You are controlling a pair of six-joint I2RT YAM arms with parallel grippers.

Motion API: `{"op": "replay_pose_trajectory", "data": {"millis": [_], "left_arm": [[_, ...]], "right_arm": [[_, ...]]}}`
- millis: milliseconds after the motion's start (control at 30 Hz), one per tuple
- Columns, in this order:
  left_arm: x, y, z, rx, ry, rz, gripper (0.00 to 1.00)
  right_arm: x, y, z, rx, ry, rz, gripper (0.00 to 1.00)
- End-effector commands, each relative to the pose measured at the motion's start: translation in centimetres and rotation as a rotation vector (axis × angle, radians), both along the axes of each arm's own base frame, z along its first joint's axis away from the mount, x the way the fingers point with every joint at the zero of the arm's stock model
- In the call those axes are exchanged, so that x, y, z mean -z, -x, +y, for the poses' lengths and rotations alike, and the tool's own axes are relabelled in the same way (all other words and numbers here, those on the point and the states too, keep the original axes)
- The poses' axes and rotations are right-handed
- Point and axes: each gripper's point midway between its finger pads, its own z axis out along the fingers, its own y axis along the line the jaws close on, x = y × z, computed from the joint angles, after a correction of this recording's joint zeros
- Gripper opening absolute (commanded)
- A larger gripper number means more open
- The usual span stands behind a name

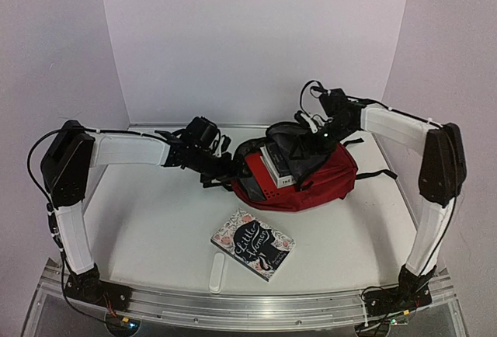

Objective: Pack the student bag
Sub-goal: Place the book in the student bag, then pick up the book from the center of the board.

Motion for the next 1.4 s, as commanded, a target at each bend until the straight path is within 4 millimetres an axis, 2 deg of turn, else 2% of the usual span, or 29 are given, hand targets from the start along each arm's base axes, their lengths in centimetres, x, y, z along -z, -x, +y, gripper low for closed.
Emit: {"op": "replay_pose_trajectory", "data": {"millis": [0, 67, 133, 267, 400, 567, 767, 867, 1000, 1167, 1267, 1367], "left_arm": [[0.5, 3.1, 1.6, 0.060, -0.002, 0.026, 1.00], [1.4, 4.0, 2.0, 0.070, 0.002, 0.048, 1.00], [2.2, 4.9, 1.9, 0.086, 0.013, 0.070, 1.00], [3.7, 6.2, 1.7, 0.093, 0.002, 0.096, 0.98], [4.8, 7.4, 1.5, 0.087, -0.016, 0.111, 0.96], [5.8, 8.2, 1.4, 0.073, -0.030, 0.124, 0.94], [6.3, 8.5, 0.0, 0.107, -0.018, 0.116, 0.90], [6.8, 8.7, -0.9, 0.124, -0.001, 0.126, 0.86], [7.0, 8.6, -1.5, 0.131, 0.009, 0.130, 0.83], [7.0, 8.5, -1.3, 0.117, -0.001, 0.126, 0.82], [7.0, 8.3, -0.9, 0.098, -0.009, 0.118, 0.82], [6.9, 8.2, -0.6, 0.080, -0.016, 0.110, 0.82]], "right_arm": [[-3.4, 8.2, 0.0, -0.114, -0.156, 0.102, 0.89], [-2.3, 11.4, 0.3, -0.147, -0.208, 0.192, 0.89], [-0.5, 14.4, 0.4, -0.183, -0.235, 0.287, 0.89], [2.8, 19.0, 1.0, -0.271, -0.231, 0.404, 0.86], [5.2, 22.2, 2.7, -0.375, -0.176, 0.447, 0.85], [8.9, 24.7, 3.9, -0.423, -0.130, 0.570, 0.78], [12.2, 25.3, 3.8, -0.417, -0.073, 0.616, 0.72], [13.8, 24.5, 3.5, -0.386, -0.020, 0.597, 0.67], [14.4, 23.5, 2.7, -0.350, 0.048, 0.546, 0.66], [13.1, 21.7, 1.8, -0.304, 0.108, 0.419, 0.77], [12.3, 21.0, 1.9, -0.271, 0.113, 0.404, 0.77], [11.1, 21.4, 2.0, -0.291, 0.095, 0.414, 0.79]]}}
